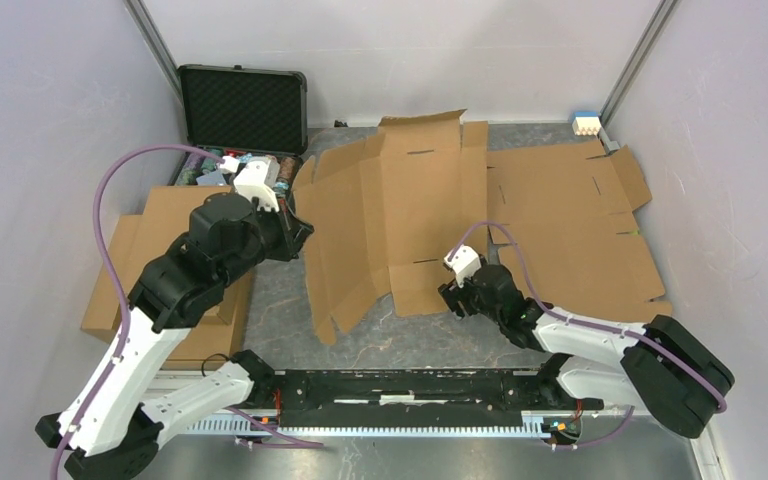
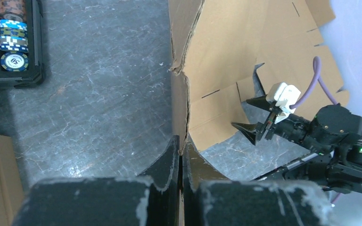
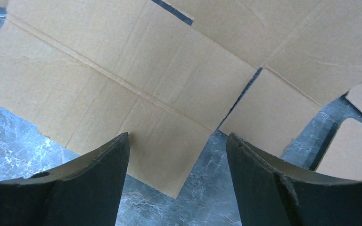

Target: Fold the paper box

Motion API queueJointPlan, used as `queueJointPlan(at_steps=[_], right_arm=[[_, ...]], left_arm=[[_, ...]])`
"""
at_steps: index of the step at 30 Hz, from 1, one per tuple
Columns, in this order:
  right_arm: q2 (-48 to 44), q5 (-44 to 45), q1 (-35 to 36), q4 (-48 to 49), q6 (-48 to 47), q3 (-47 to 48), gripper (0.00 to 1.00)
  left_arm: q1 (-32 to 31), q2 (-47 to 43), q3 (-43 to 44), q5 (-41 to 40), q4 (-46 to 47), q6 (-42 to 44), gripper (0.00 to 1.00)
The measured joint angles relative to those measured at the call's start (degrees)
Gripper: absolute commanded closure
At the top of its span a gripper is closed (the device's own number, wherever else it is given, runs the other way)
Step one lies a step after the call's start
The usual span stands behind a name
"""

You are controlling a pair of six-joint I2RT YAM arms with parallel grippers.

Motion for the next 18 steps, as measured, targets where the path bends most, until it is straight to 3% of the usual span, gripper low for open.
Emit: queueJointPlan(at_steps=[18], right_arm=[[-3.93,4.46,0.09,3.17,0.00,-3.32,0.19]], left_arm=[[0.00,4.17,7.76,3.87,-5.60,-6.23,0.98]])
